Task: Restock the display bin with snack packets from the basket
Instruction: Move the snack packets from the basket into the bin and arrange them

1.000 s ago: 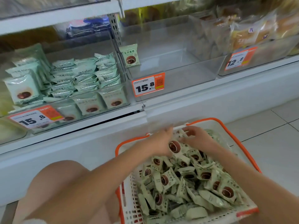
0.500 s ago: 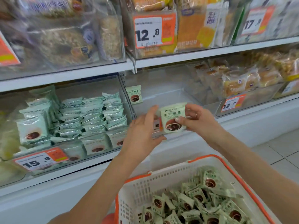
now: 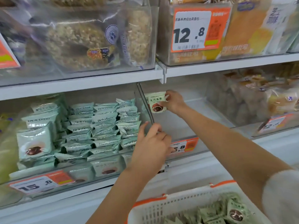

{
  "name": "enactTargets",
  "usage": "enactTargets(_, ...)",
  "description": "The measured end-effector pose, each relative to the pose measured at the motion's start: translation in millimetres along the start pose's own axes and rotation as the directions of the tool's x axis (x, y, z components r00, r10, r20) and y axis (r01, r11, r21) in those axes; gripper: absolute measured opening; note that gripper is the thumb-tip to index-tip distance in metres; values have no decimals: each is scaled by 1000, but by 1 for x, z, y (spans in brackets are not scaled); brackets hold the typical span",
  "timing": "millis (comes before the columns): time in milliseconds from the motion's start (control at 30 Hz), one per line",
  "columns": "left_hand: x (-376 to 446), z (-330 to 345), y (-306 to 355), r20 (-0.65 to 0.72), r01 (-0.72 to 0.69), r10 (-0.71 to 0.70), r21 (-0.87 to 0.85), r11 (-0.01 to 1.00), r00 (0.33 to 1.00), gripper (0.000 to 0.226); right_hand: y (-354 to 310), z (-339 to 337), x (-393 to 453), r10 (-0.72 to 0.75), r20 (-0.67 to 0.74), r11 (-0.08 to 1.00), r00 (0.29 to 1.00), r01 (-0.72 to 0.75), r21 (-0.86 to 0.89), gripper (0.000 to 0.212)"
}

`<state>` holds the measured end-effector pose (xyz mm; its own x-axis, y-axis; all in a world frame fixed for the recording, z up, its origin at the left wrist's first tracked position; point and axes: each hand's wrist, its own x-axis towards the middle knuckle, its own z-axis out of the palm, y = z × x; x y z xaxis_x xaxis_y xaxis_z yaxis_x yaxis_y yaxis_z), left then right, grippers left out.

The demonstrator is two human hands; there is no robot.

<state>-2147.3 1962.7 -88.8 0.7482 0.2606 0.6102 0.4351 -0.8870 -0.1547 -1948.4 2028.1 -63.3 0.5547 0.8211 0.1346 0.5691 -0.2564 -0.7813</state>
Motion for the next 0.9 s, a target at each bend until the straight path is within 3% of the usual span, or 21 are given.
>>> enactTargets(333, -3, 3, 0, 15, 3, -3, 27, 1000, 1000, 26, 9, 33, 20, -74, -24, 996, 997, 73, -41, 49)
enactTargets(567, -2, 0, 1, 42, 1, -2, 28, 1000, 999, 27, 14, 29, 17, 22, 28, 999, 999, -23, 39, 51)
enactTargets(767, -2, -1, 1, 69, 0, 0, -2, 1000, 998, 29, 12, 15, 7, 37, 20, 999, 999, -37, 9, 51)
enactTargets(833, -1, -4, 2, 98, 11, -11, -3, 1000, 995, 28, 5, 9, 0, 52, -8, 998, 999, -51, 47, 47)
enactTargets(900, -3, -6, 3, 113, 14, -14, 0, 1000, 993, 30, -3, -1, -14, 74, -118, 980, 990, -50, 195, 35)
